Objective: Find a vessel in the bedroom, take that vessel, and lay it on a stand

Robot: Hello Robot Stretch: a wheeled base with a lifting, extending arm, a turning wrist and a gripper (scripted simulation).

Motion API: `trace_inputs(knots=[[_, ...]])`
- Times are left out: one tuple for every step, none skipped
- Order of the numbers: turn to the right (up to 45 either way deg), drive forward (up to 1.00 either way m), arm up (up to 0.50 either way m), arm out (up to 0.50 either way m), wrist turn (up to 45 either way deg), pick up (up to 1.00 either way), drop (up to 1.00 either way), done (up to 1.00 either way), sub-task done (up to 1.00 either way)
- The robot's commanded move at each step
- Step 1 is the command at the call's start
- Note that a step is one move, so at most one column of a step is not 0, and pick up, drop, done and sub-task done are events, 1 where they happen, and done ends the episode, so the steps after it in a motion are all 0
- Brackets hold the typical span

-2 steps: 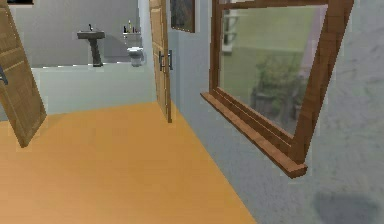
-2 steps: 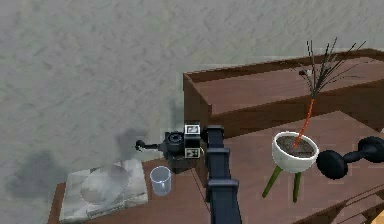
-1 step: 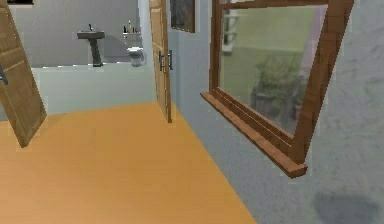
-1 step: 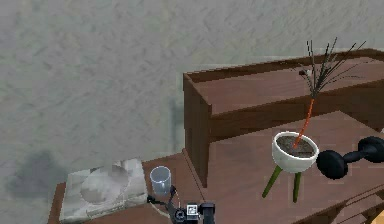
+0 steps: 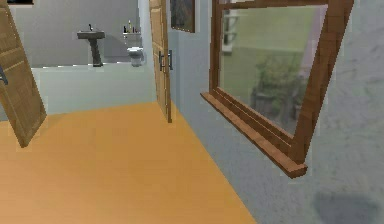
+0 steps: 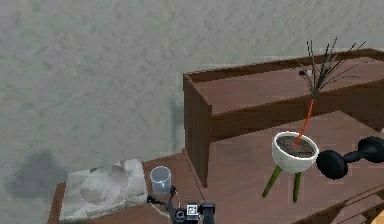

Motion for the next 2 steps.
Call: trace_inputs(knots=[[0.0,0.00,0.10,0.00,0.0,0.00,0.00,0.00,0.00],[0.0,0.00,0.34,0.00,0.0,0.00,0.00,0.00,0.00]])
